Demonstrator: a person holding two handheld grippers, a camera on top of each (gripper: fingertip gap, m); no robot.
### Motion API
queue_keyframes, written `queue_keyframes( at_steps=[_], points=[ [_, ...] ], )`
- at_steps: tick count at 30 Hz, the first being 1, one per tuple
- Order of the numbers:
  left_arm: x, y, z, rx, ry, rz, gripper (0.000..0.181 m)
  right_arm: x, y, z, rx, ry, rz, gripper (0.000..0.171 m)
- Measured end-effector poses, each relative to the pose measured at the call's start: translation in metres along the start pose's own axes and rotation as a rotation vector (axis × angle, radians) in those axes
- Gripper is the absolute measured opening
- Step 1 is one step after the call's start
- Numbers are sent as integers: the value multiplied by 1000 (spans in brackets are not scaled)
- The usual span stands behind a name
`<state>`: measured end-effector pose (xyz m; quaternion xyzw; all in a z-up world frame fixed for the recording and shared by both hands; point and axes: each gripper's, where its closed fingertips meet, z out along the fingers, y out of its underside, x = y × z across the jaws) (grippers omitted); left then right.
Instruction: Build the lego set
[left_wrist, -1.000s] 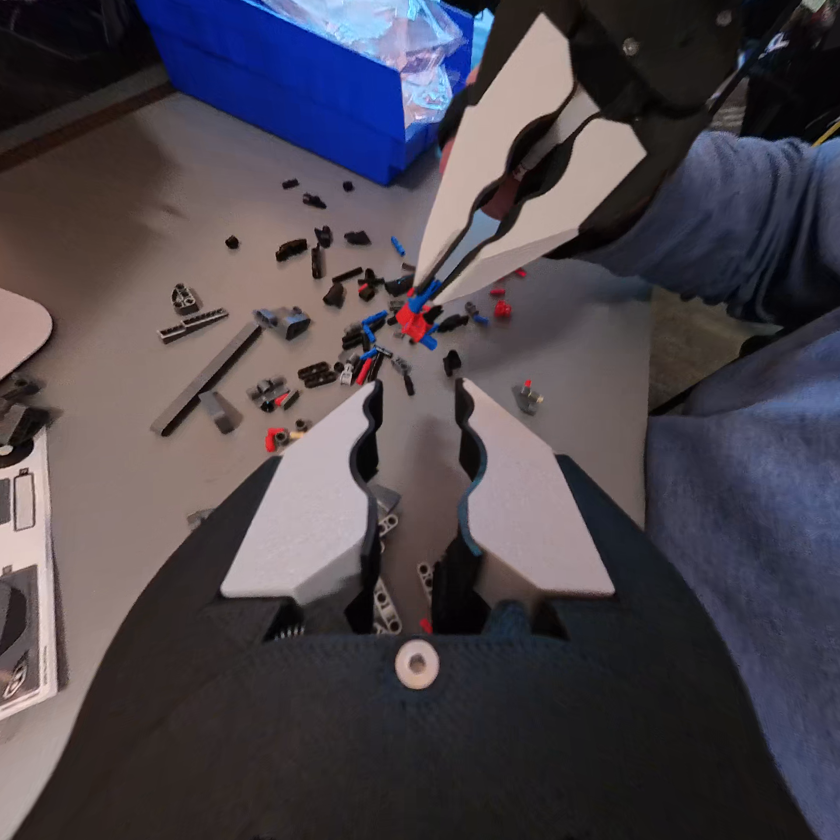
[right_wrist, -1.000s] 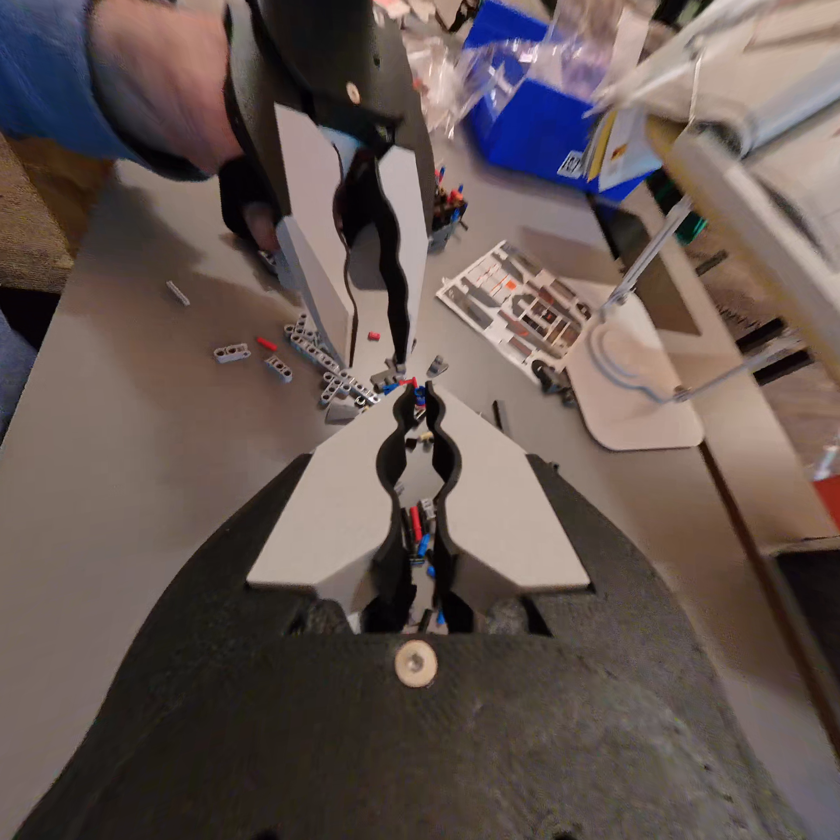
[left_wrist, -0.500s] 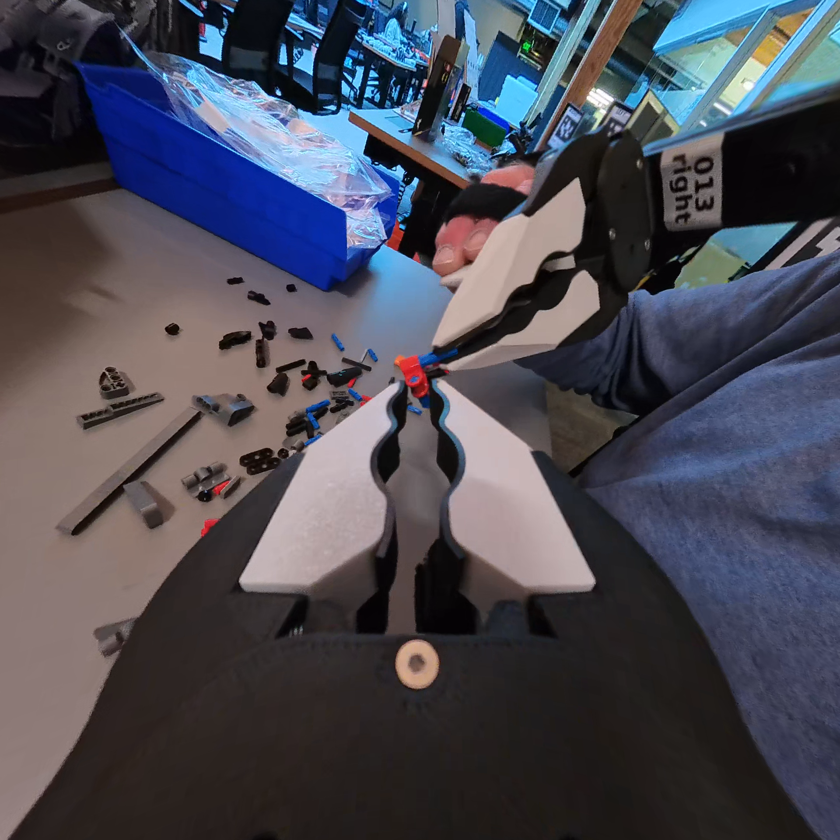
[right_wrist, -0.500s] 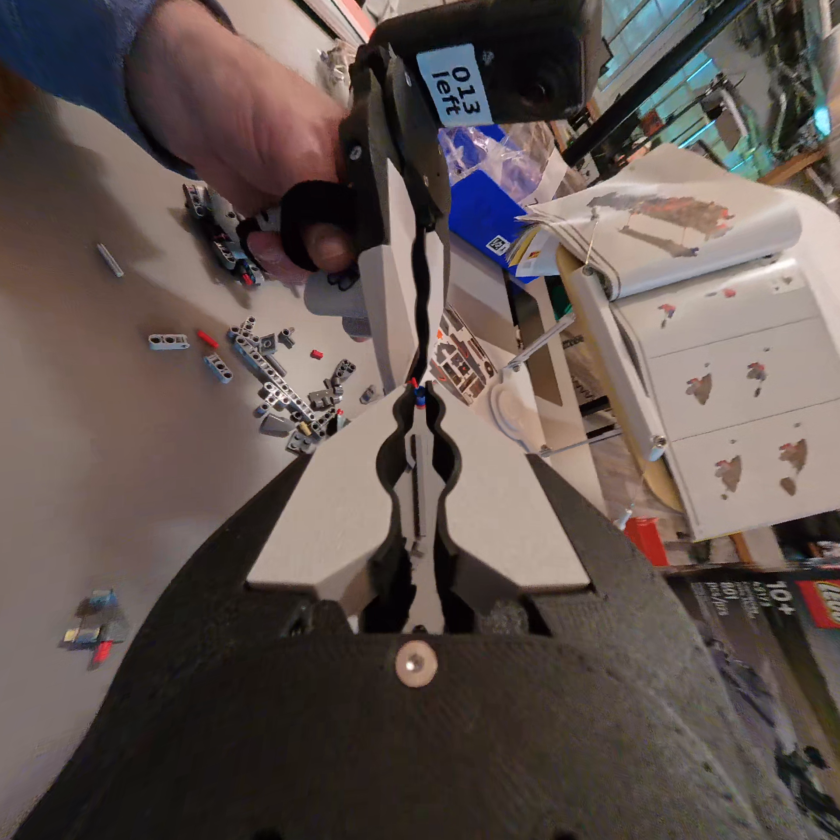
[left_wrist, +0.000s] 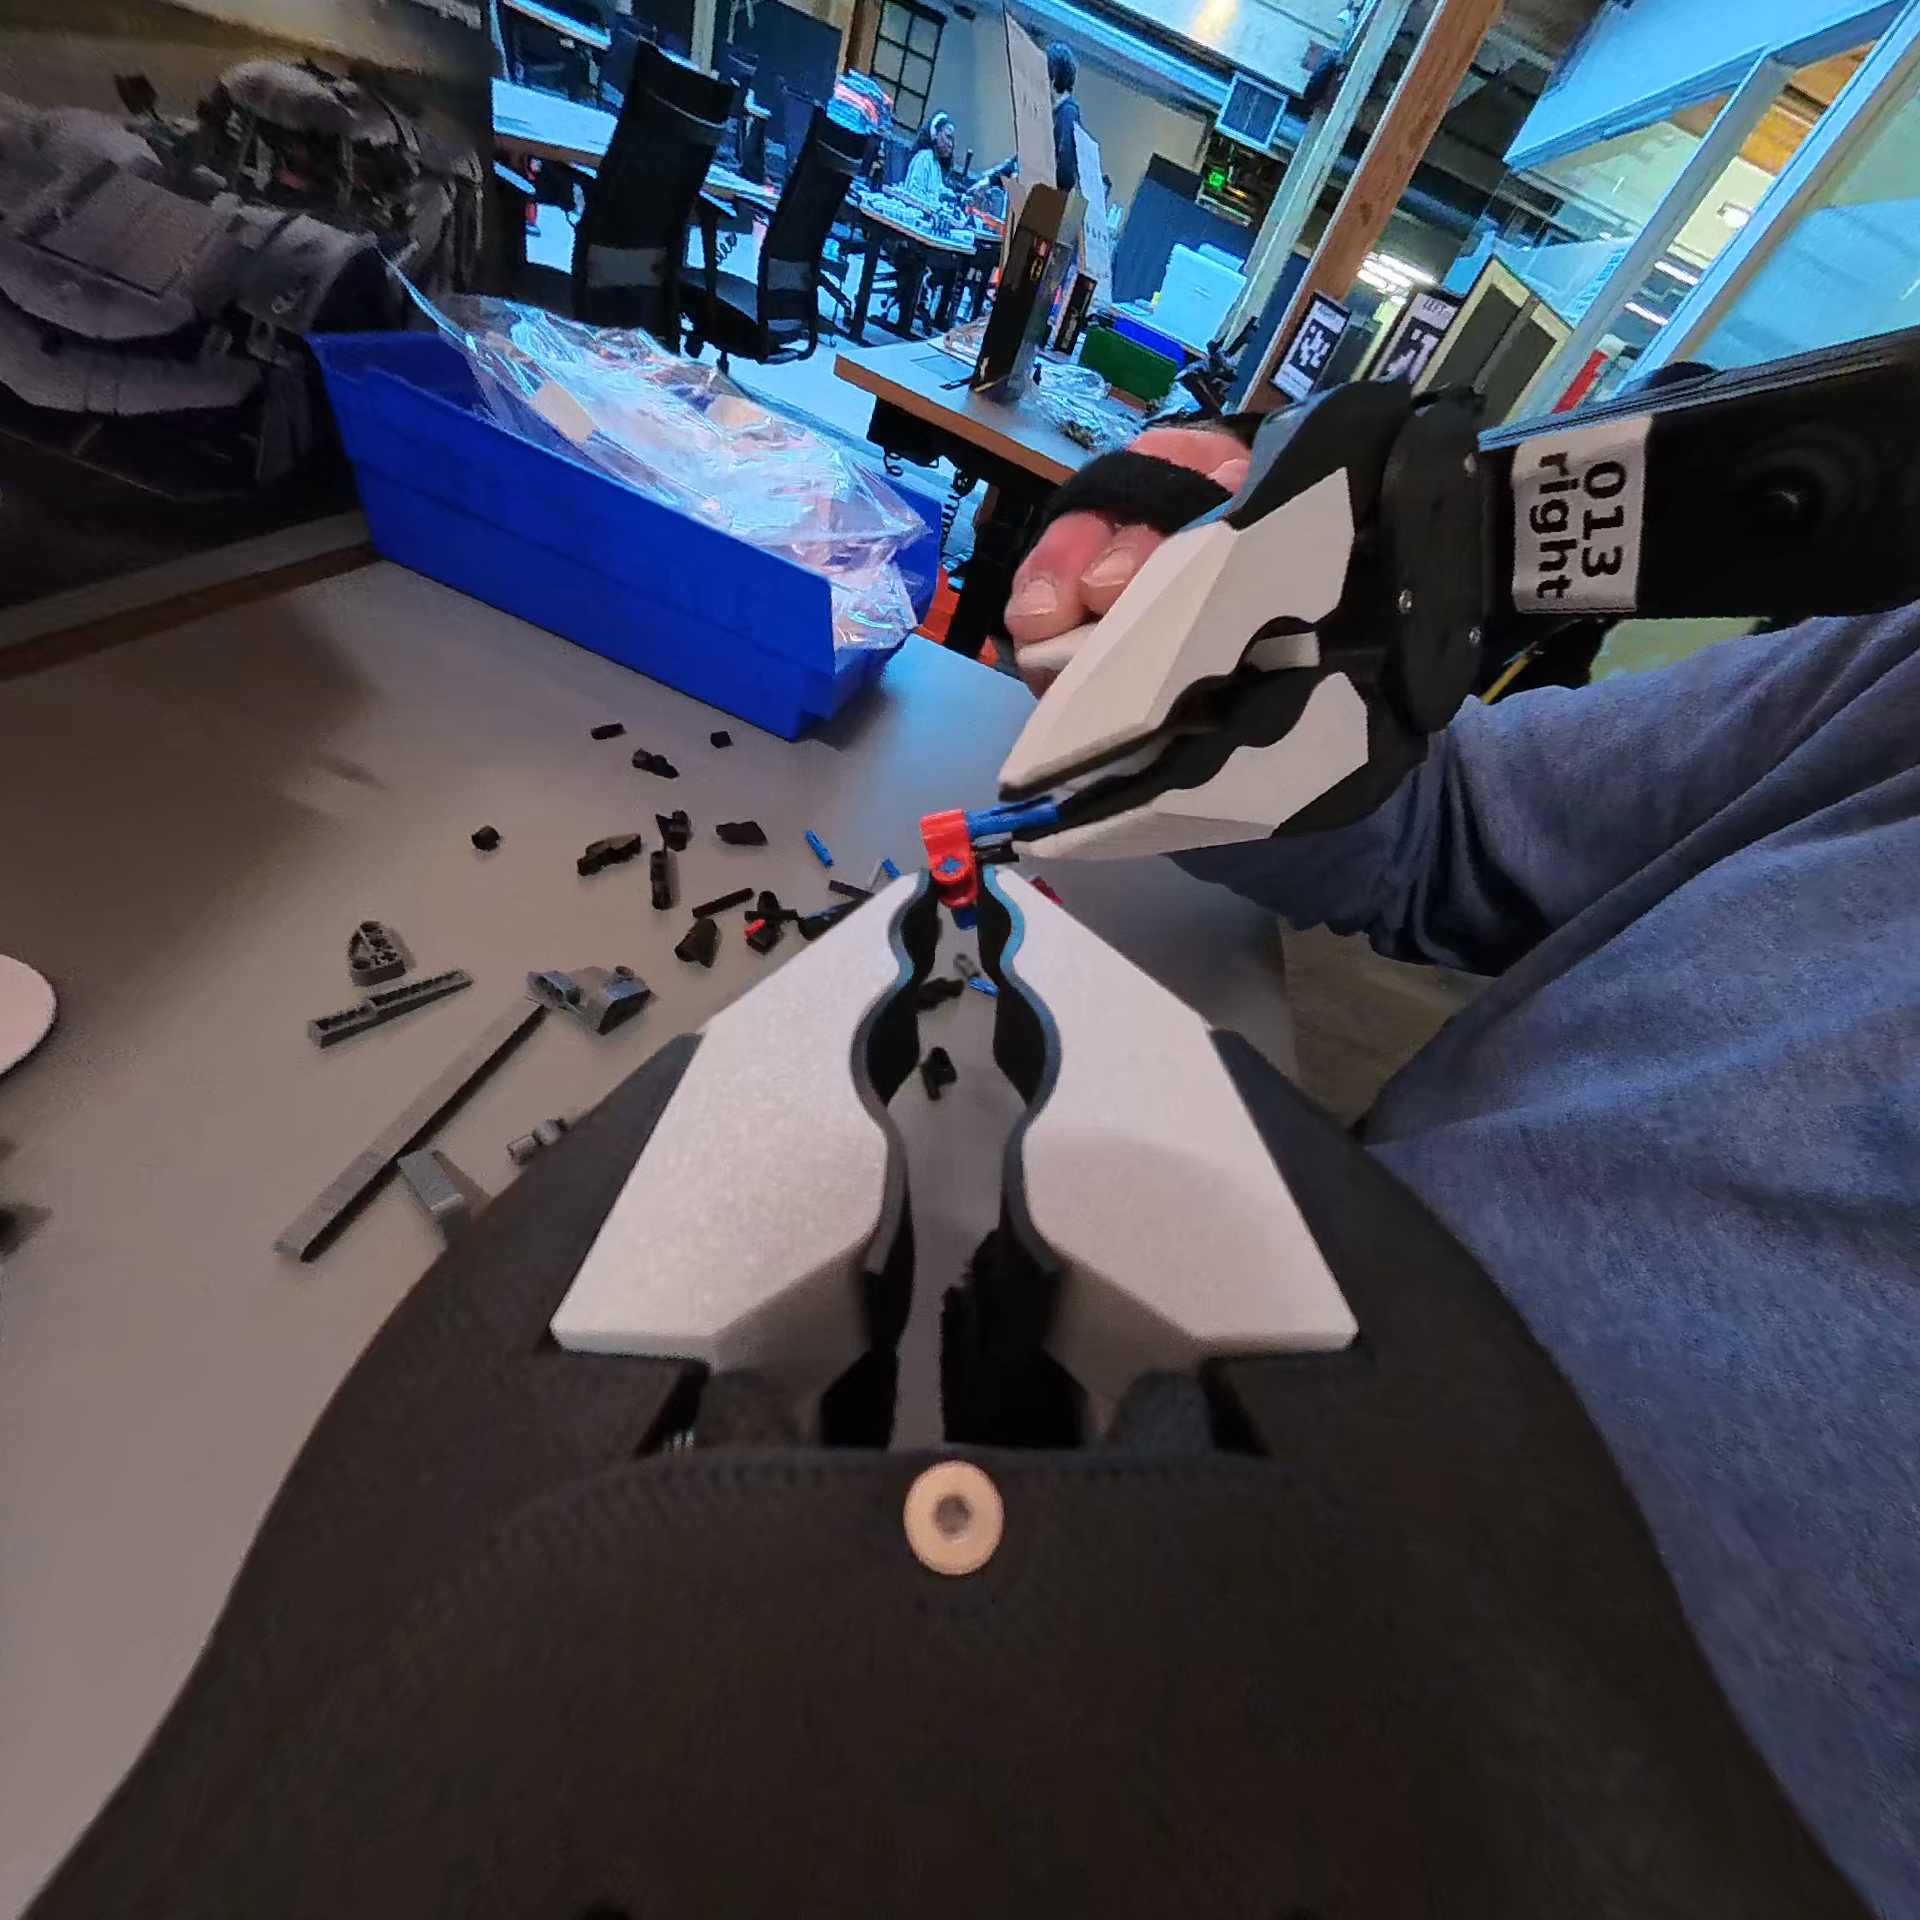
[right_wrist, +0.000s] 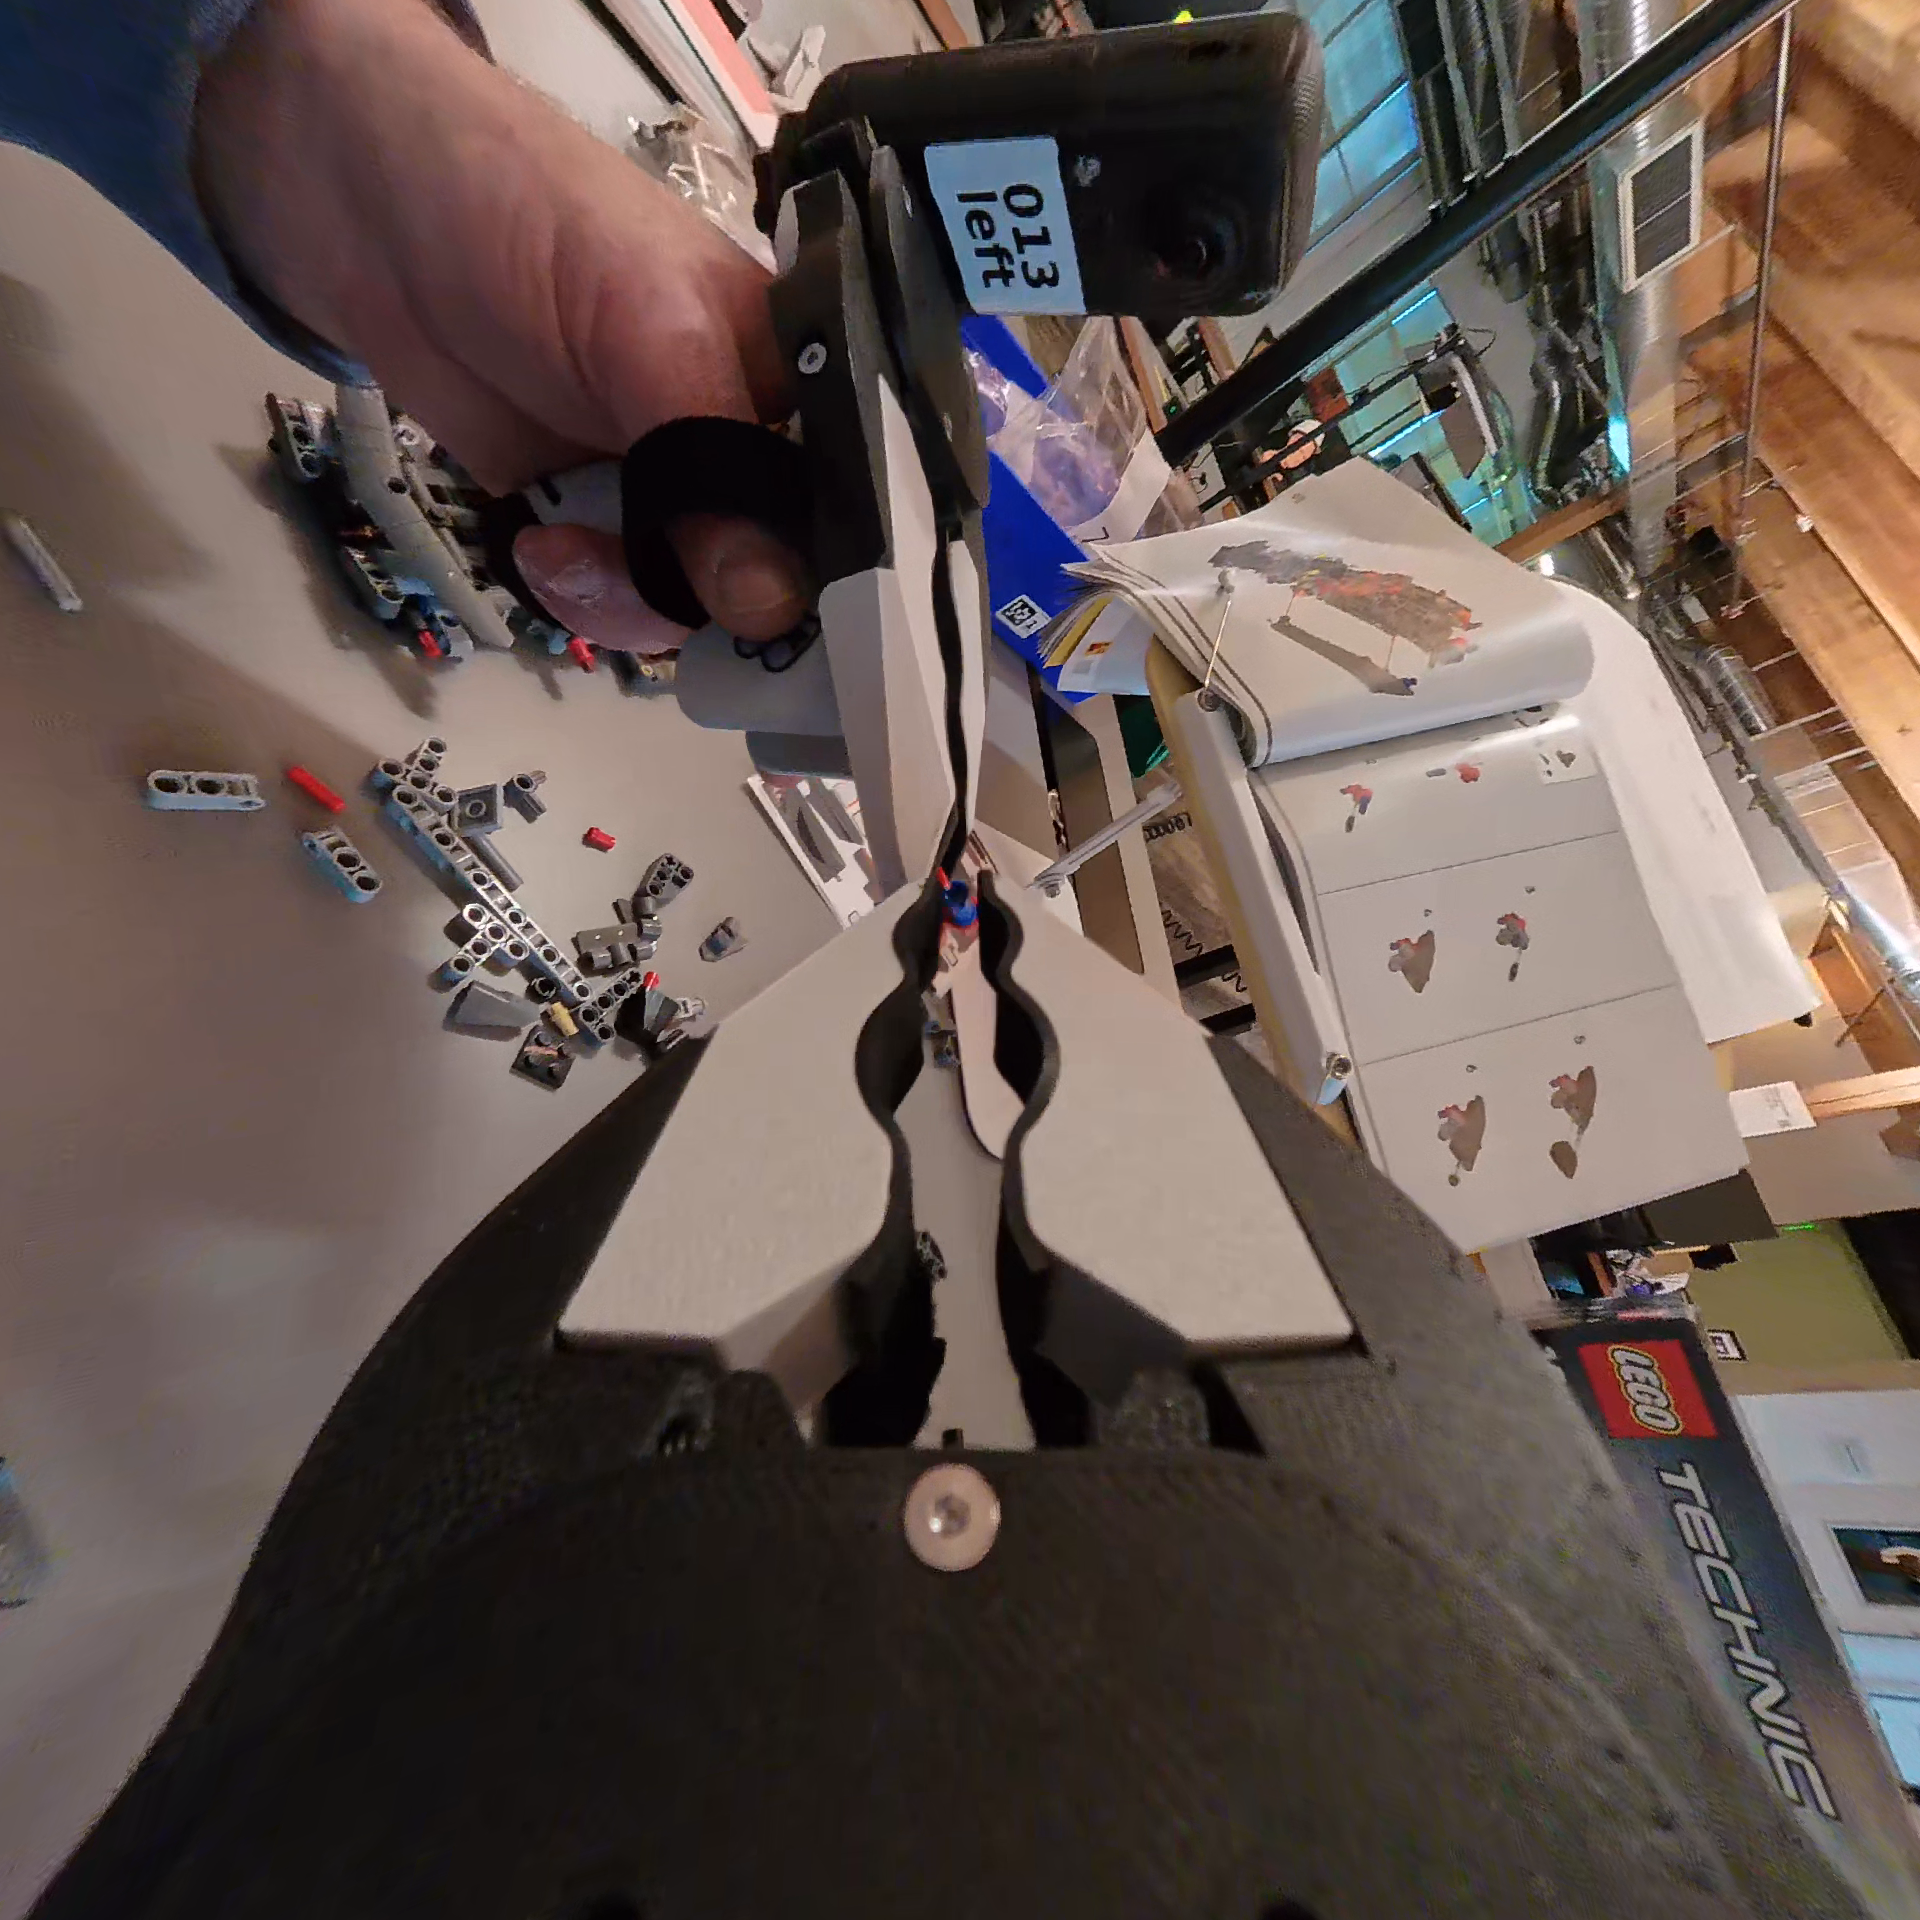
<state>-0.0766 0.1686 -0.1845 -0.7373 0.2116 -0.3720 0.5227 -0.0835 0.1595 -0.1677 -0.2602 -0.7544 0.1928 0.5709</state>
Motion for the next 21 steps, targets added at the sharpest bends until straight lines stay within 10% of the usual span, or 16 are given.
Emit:
queue_keyframes(
  at_steps=[21],
  points=[
    [-35,-28,-29,-9,-309,331,5,25,19,-1,-35,73,35,33]
  ],
)
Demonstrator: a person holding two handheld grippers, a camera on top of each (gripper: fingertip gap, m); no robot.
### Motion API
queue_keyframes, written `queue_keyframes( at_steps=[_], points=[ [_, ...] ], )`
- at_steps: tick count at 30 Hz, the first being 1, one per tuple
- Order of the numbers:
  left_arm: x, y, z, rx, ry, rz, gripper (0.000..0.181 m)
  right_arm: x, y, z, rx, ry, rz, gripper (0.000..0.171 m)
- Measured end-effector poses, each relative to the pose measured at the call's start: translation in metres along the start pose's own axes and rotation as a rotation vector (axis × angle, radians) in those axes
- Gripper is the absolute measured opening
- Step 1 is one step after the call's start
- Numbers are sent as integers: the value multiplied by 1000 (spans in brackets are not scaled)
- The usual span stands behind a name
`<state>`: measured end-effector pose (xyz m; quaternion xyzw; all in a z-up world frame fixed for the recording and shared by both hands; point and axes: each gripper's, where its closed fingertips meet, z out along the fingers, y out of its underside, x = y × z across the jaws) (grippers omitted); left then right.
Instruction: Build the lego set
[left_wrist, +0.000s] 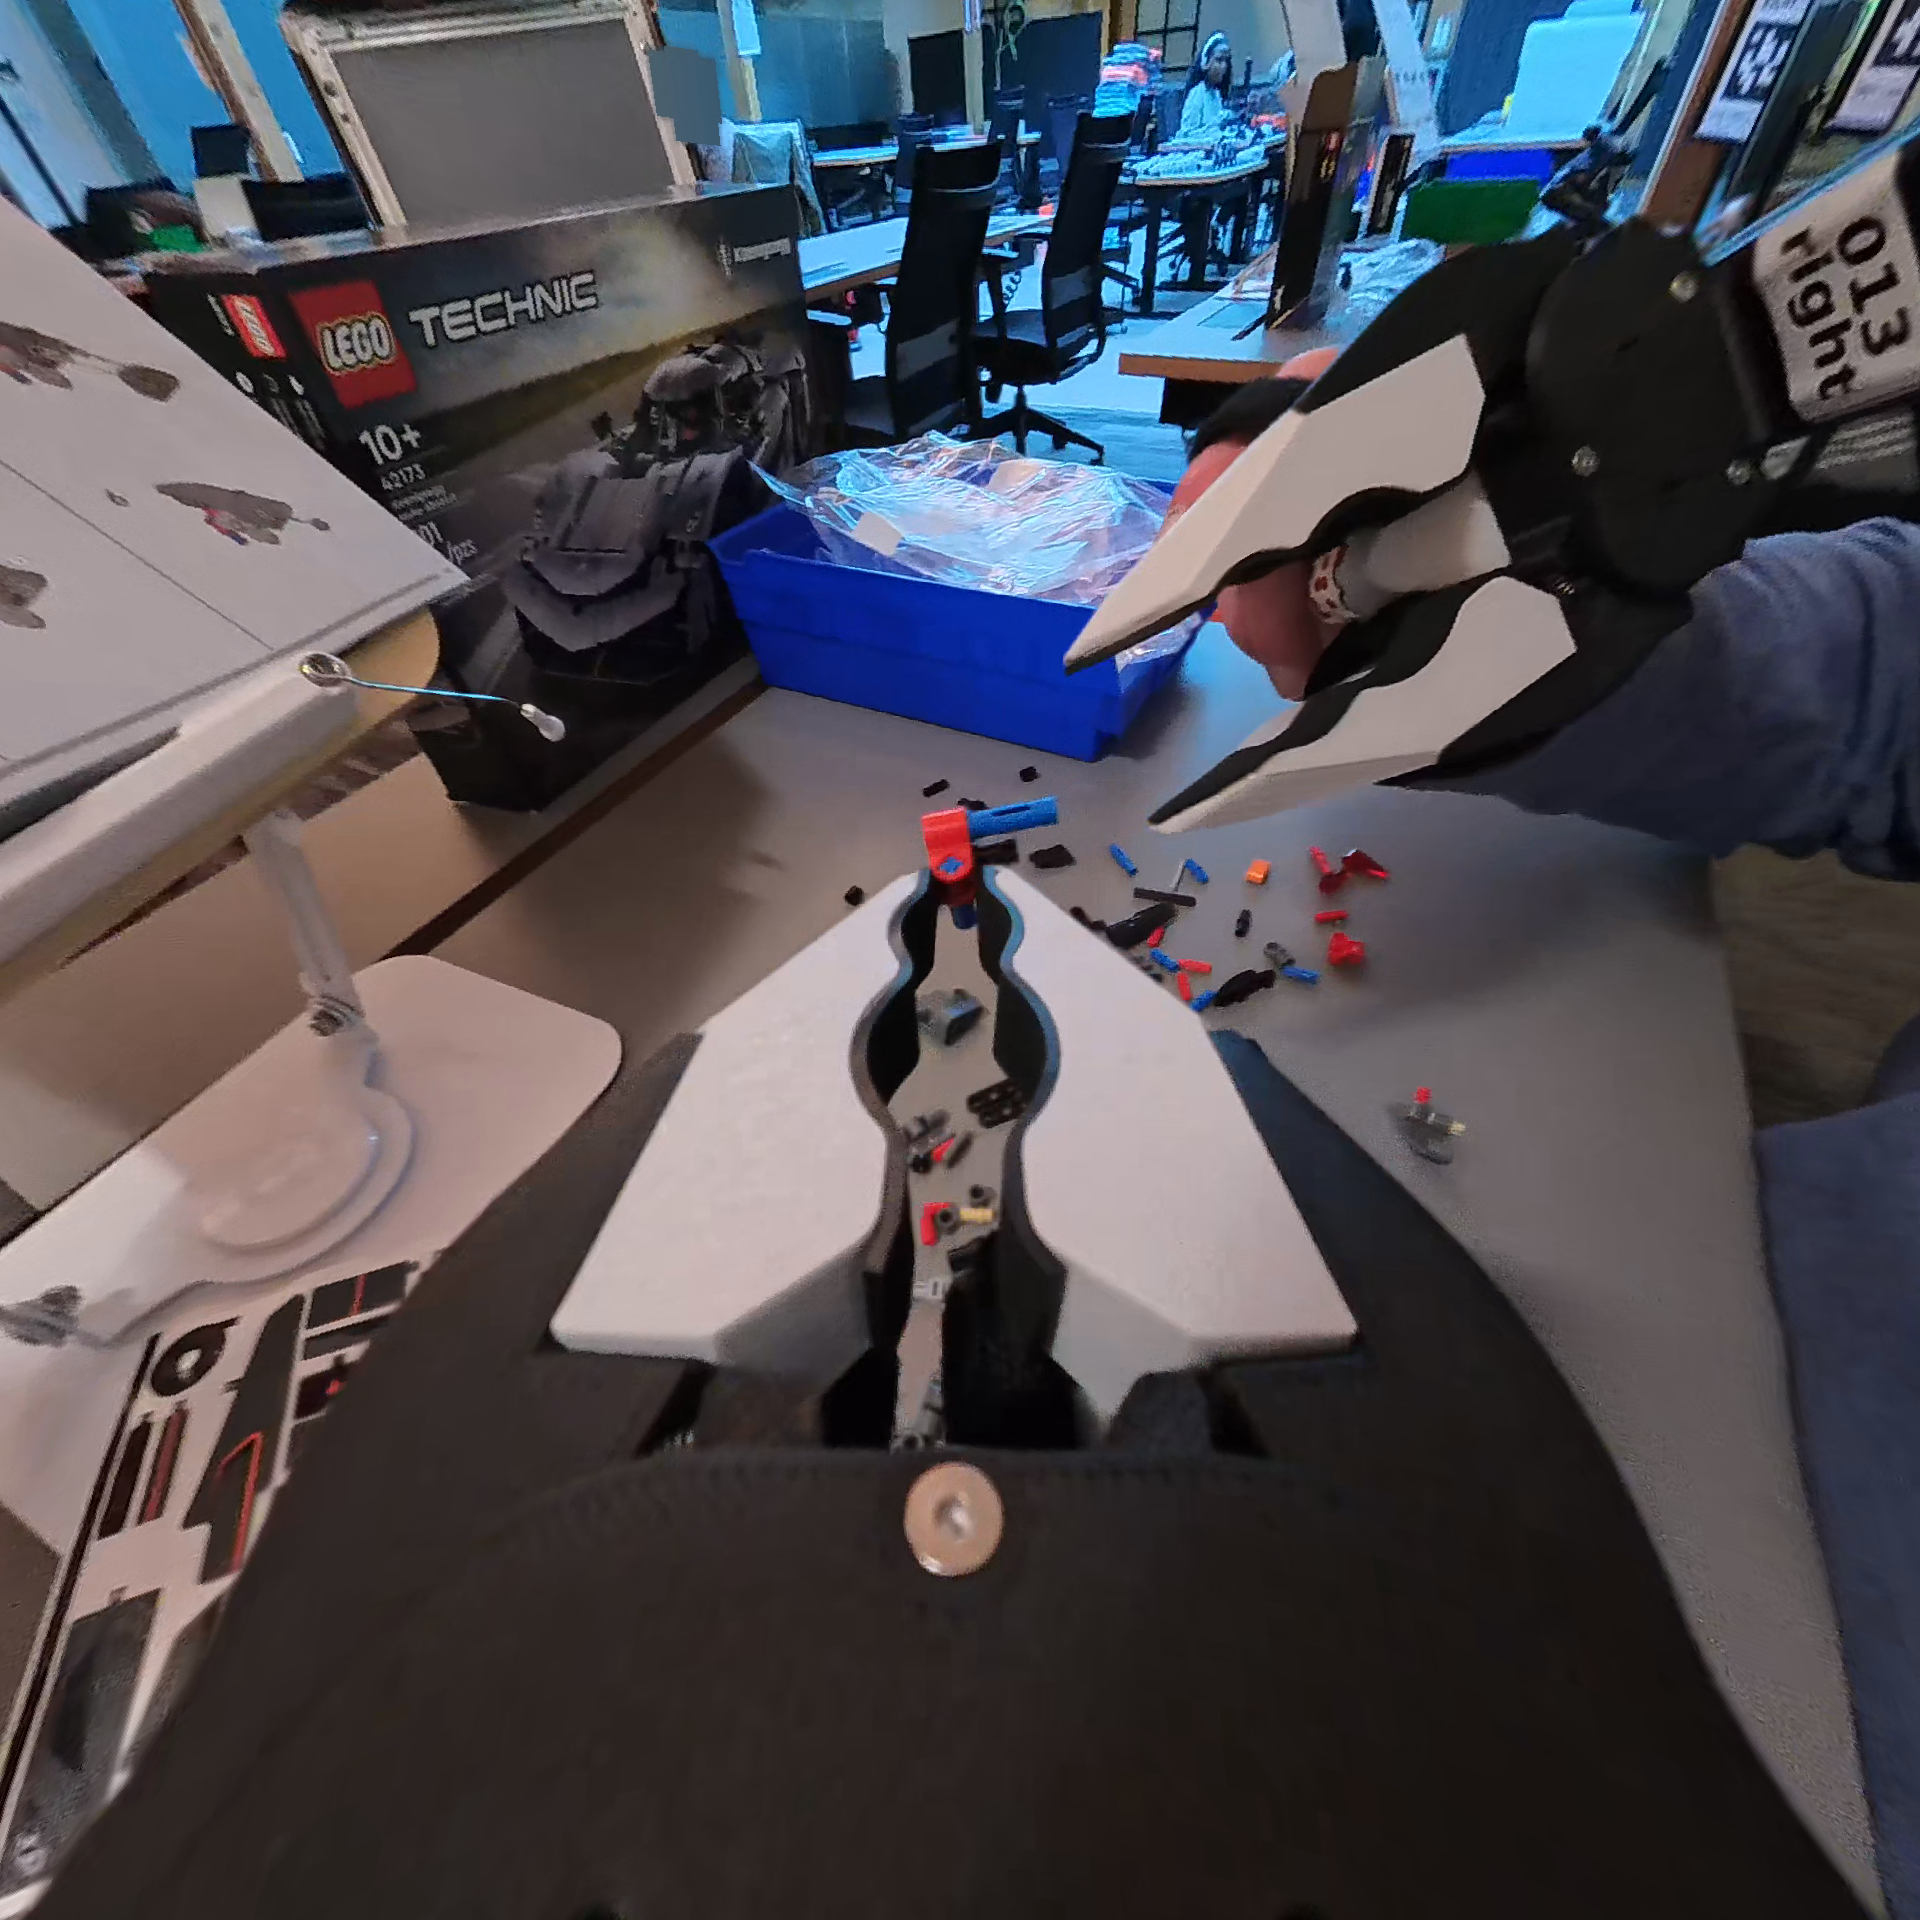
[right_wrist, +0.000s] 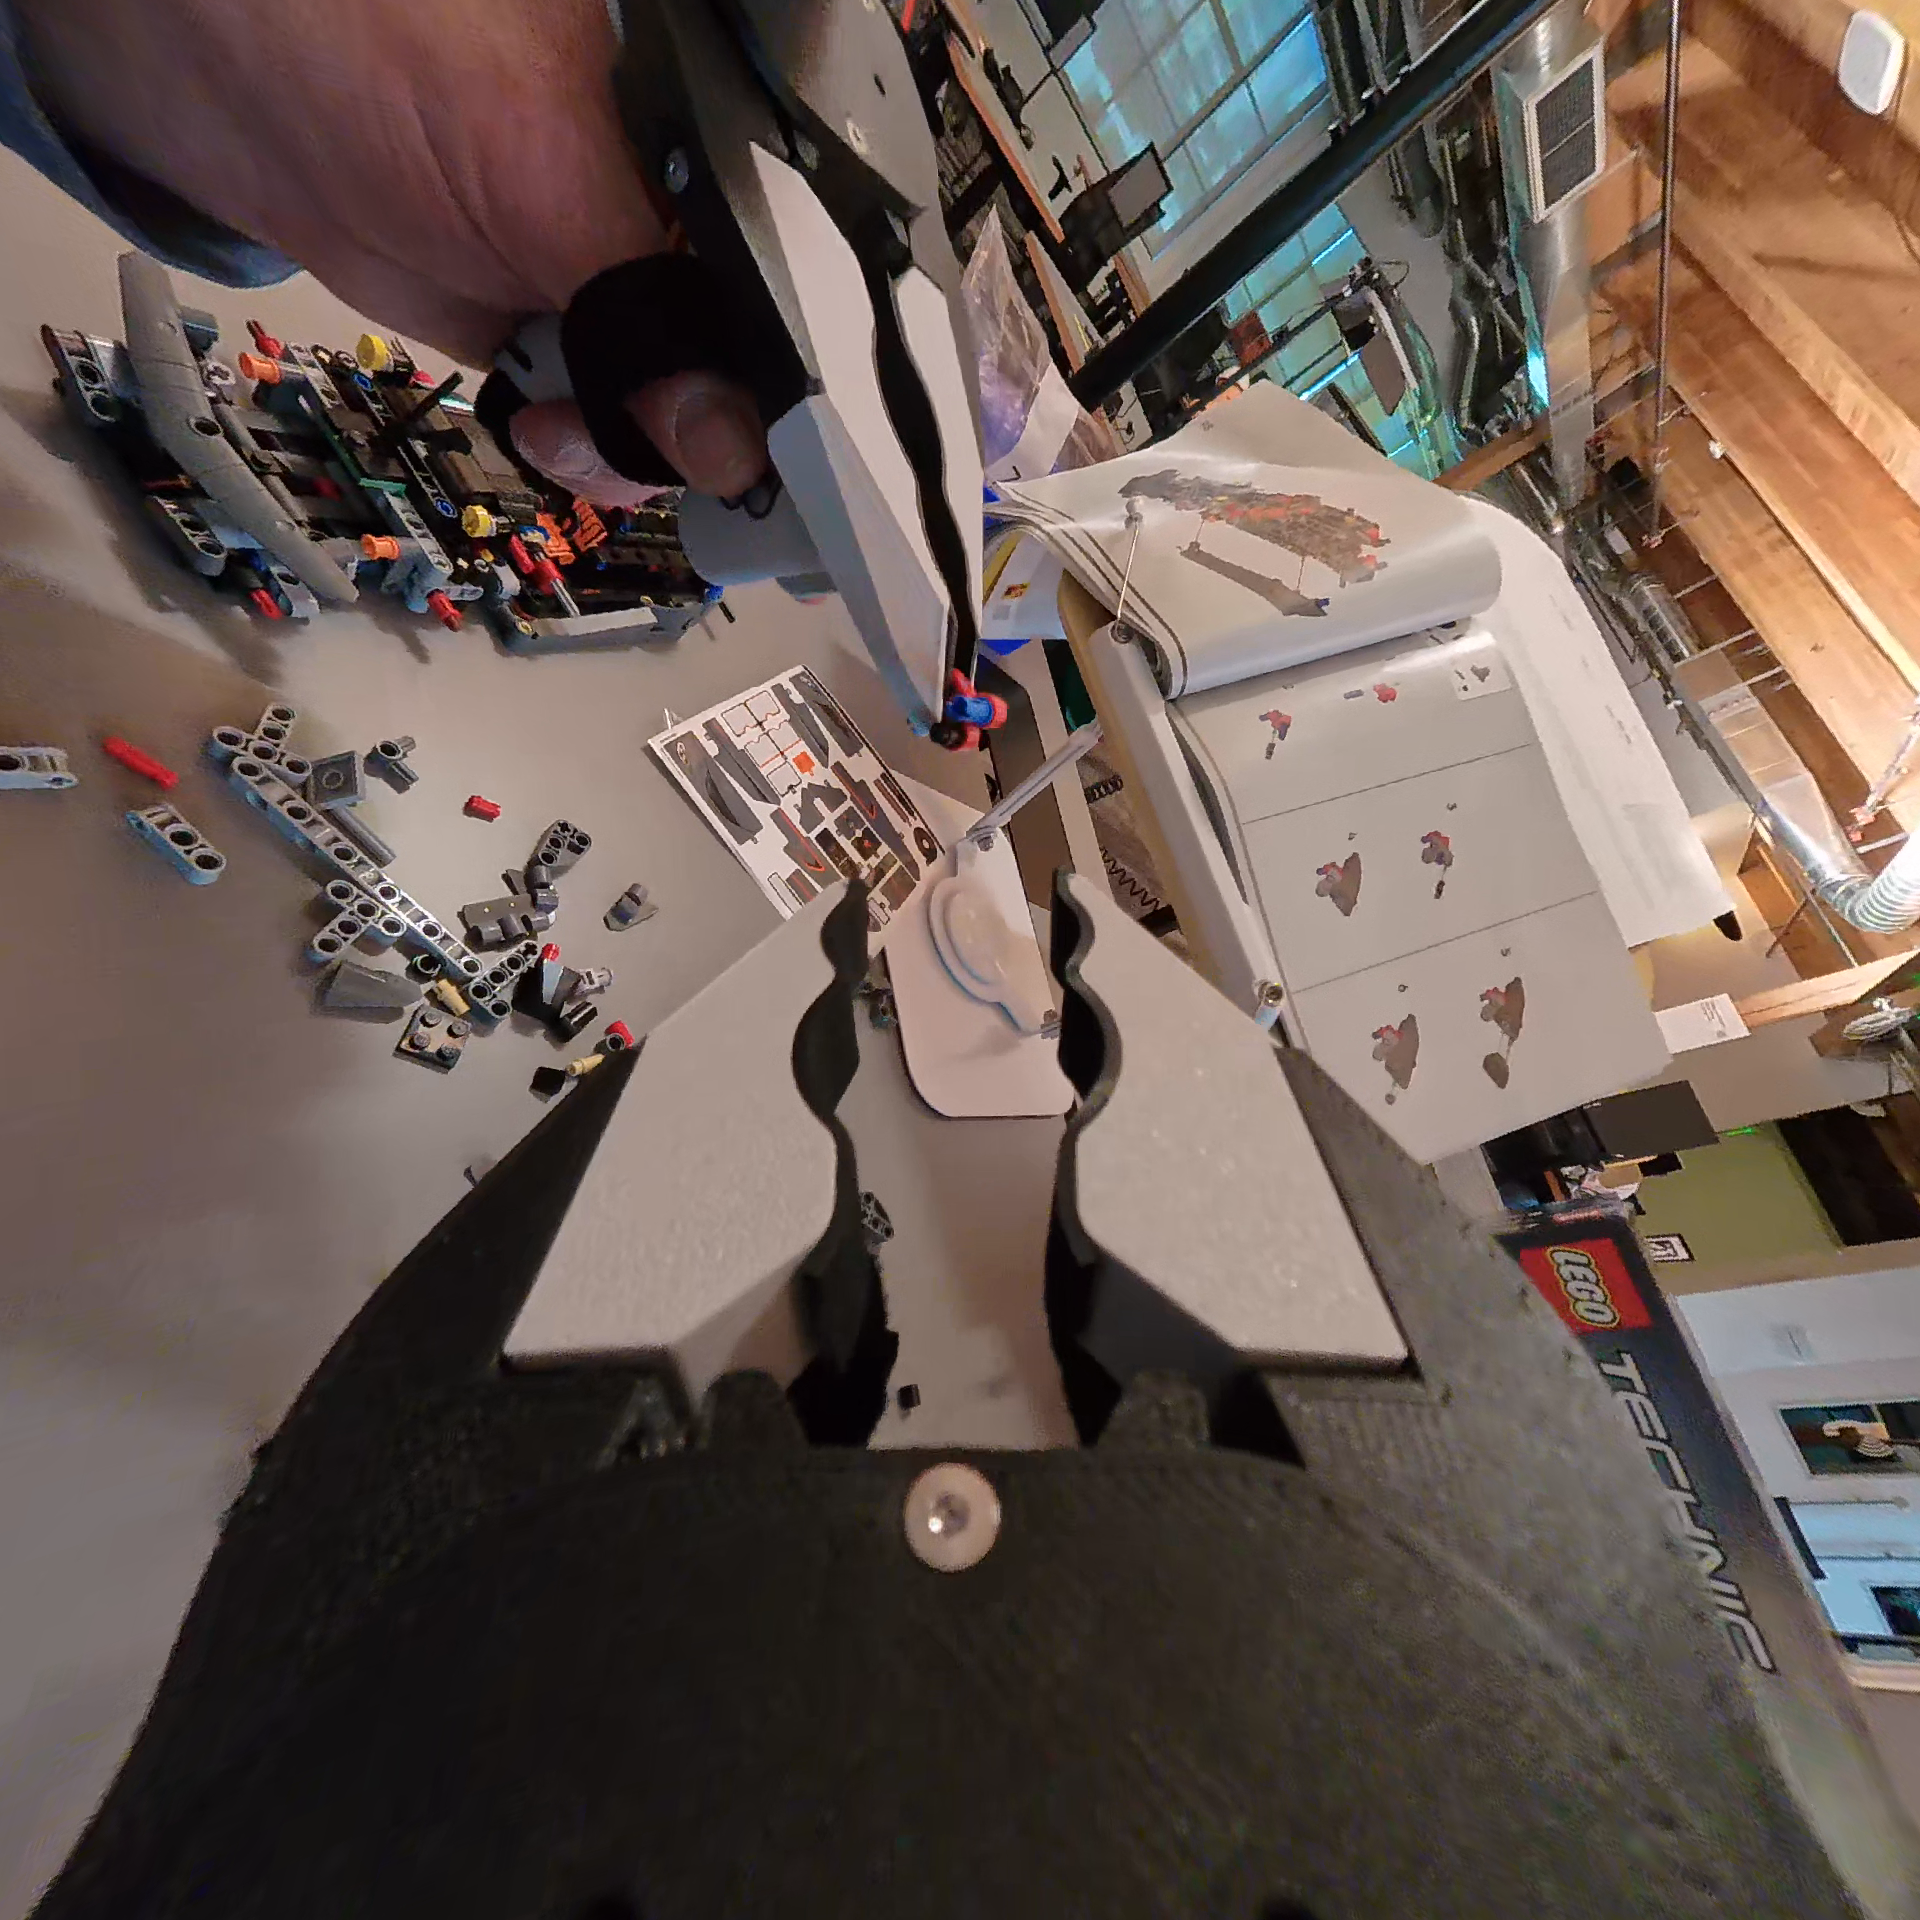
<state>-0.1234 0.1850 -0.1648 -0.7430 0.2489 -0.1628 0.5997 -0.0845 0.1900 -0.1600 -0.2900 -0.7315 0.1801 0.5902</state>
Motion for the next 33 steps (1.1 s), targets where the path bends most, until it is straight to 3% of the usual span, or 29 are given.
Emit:
queue_keyframes(
  at_steps=[13,33],
  points=[
    [2,-4,2,-33,-102,206,5,0,5,-4,-10,1,7,33],
    [8,14,1,-136,-113,253,5,-11,31,-20,-65,-44,75,36]
  ],
)
